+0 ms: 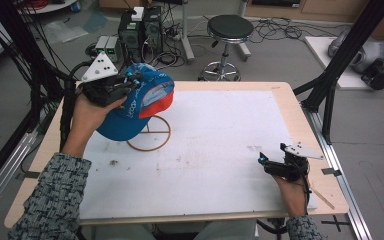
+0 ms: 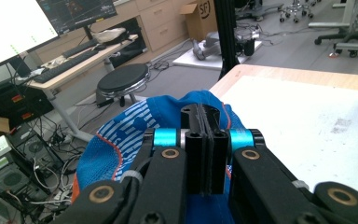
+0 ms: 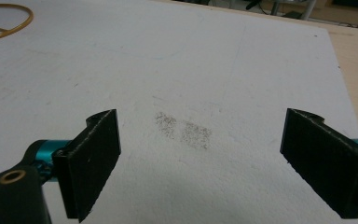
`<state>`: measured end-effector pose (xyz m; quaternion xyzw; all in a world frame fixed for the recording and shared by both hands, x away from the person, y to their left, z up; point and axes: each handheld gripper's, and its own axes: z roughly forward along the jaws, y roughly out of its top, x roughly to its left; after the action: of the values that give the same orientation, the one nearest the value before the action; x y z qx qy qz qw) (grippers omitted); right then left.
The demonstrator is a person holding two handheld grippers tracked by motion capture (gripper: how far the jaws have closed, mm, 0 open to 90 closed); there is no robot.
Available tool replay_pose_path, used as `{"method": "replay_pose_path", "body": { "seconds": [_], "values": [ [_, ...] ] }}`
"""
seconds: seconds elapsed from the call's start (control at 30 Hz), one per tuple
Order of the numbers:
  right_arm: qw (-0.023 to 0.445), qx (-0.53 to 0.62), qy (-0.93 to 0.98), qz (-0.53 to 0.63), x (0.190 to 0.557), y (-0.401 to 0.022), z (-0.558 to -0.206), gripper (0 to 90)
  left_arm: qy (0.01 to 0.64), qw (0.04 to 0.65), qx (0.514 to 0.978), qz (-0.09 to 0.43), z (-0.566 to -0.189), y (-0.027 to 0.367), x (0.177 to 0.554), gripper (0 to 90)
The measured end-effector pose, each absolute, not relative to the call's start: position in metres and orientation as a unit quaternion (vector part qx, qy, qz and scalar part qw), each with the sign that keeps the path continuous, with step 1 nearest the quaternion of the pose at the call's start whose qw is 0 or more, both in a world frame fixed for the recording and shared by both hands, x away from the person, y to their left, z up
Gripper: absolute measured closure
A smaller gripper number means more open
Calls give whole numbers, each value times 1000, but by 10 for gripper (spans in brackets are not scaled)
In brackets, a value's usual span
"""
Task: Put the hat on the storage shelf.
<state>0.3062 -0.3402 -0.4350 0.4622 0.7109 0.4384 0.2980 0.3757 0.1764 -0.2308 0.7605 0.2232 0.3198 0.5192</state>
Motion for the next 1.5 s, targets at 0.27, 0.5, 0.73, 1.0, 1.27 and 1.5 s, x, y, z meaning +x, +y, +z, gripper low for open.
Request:
{"method": "replay_pose_path", "body": {
  "seconds": [0.27, 0.5, 0.73, 1.0, 1.27, 1.5],
  "values": [
    [297, 463, 711, 439, 307, -341, -436, 111, 223, 510, 767, 321, -232, 173, 379, 881],
    [297, 462, 711, 439, 307, -341, -435, 111, 224, 510, 766, 321, -233, 172, 380, 866],
    [296, 464, 710, 439, 306, -341, -435, 111, 226, 511, 765, 320, -236, 173, 381, 847],
    [297, 463, 710, 439, 307, -341, -435, 111, 228, 515, 761, 323, -235, 175, 380, 734],
    [296, 464, 710, 440, 306, -341, -435, 111, 247, 528, 746, 321, -235, 185, 374, 594],
    [296, 464, 710, 440, 306, -340, -435, 111, 264, 534, 728, 340, -239, 203, 359, 480]
  ]
}}
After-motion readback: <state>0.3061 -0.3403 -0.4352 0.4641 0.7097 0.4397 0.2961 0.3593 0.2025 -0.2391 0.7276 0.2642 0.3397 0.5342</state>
